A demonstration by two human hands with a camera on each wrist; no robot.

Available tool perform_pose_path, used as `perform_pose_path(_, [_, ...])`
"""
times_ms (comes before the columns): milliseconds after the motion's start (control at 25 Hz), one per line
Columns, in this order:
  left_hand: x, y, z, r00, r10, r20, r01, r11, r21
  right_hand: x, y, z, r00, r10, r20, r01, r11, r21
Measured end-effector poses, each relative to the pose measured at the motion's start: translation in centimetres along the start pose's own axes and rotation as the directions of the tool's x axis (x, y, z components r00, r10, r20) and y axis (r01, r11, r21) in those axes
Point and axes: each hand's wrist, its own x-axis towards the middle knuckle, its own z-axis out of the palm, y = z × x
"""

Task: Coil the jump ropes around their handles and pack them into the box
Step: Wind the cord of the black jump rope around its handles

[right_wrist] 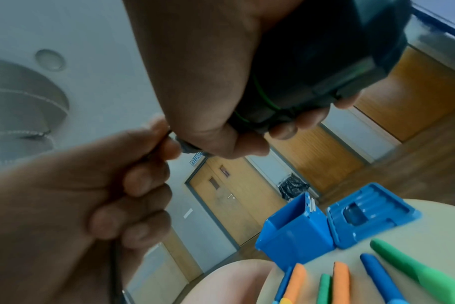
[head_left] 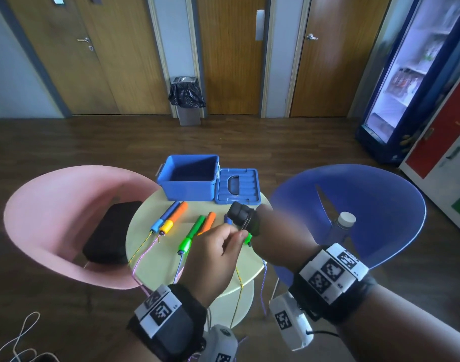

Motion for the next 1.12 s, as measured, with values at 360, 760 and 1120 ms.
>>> perform_pose_path(360, [0.3, 0.1, 0.5, 0.994, -0.041, 0.105, 0.057, 0.985, -0.163, -1.9, 0.6, 0.6, 0.972, 0.091, 0.217, -0.189, 0.852, 0.488])
perform_pose_path(760, [1.6, 0.5, -0.9, 0.981, 0.026, 0.191, 0.032, 0.954, -0.297, -5.0, 1.0, -1.3, 0.845, -0.197, 0.498, -0.489, 0.096, 0.867])
perform_pose_path(1120, [2.0, 1.6, -1.8, 0.938, -0.049, 0.342, 0.214, 0.859, -0.464, -6.6, 1.0, -2.8, 0.783, -0.446, 0.433, -0.534, -0.126, 0.836])
